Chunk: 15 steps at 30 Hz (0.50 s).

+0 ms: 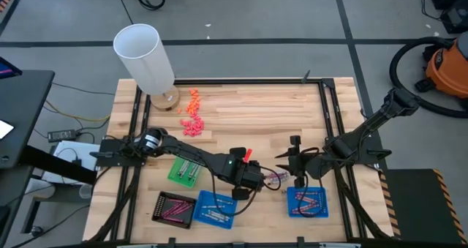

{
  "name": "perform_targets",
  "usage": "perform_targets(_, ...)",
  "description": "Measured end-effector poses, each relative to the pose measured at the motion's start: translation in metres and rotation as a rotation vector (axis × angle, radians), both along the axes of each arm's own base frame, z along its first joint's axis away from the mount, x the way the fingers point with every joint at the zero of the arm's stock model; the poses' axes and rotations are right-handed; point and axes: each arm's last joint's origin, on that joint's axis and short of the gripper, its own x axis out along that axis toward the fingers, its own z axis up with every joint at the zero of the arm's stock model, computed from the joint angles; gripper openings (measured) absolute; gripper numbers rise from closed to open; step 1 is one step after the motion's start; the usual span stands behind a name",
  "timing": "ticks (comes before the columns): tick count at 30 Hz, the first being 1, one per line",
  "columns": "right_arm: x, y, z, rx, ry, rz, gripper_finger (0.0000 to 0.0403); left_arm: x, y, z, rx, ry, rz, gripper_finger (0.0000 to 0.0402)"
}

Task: Sort crayons
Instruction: Put the pink crayon into the right blue bin

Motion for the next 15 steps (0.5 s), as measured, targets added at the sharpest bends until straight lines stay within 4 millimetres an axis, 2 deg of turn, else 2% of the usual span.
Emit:
perform_targets(10, 0.000, 0.000, 0.000, 0.003, -0.003, 0.004, 0.0145, 0.001, 0.007, 0.000, -0.025, -0.025, 0.147, 0.0016)
perform_targets(15, -0.002, 0.008, 0.003, -0.017, -0.029, 0.065, 0.0145, 0.001, 0.011, 0.000, -0.048, -0.036, 0.221, 0.0016)
